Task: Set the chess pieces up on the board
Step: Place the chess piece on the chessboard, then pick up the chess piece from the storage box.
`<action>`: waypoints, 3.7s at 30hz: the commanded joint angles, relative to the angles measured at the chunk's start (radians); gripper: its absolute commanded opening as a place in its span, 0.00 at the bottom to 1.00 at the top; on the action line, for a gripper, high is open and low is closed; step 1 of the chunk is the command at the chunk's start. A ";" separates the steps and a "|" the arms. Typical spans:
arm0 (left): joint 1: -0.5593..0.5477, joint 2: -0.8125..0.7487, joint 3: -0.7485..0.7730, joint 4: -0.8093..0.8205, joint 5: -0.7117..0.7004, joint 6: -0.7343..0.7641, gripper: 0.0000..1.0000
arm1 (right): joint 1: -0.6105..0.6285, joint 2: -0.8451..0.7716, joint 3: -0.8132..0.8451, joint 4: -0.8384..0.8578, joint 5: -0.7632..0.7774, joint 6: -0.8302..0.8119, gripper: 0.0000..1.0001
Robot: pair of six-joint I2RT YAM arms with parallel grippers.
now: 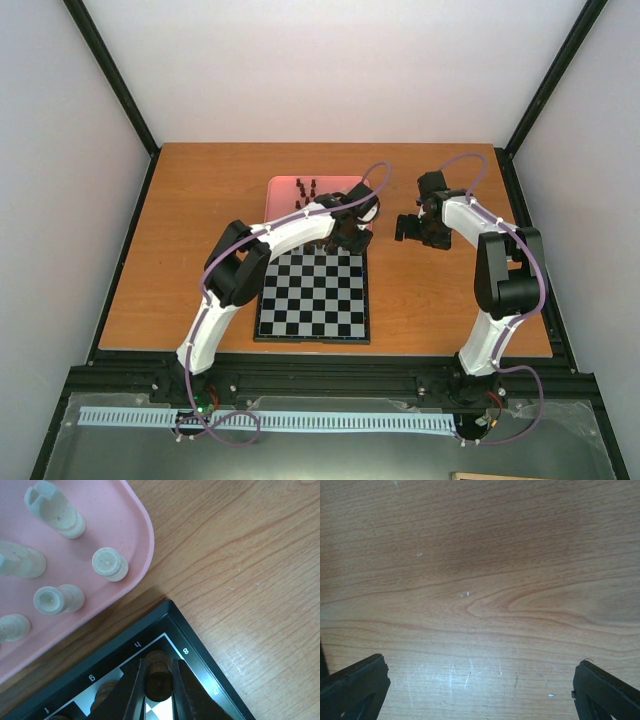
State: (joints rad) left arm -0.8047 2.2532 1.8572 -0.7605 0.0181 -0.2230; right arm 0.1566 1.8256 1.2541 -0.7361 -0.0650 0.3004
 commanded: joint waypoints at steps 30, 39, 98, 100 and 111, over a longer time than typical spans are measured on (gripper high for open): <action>-0.008 -0.007 0.066 -0.038 -0.033 0.034 0.28 | -0.005 -0.035 0.008 0.010 -0.013 0.006 1.00; -0.008 -0.019 0.127 -0.069 -0.025 0.033 0.33 | -0.005 -0.030 0.029 0.003 -0.010 0.003 1.00; 0.411 0.275 0.454 -0.242 -0.039 -0.148 0.28 | -0.015 0.169 0.273 -0.126 -0.010 -0.022 1.00; 0.411 0.277 0.458 -0.241 -0.044 -0.150 0.24 | -0.015 0.170 0.272 -0.128 -0.010 -0.022 1.00; 0.412 0.229 0.459 -0.256 -0.089 -0.129 0.01 | -0.015 0.166 0.261 -0.126 -0.010 -0.017 1.00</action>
State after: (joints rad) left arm -0.3908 2.5164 2.2719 -1.0050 -0.0460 -0.3660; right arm 0.1452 1.9831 1.5009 -0.8497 -0.0799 0.2882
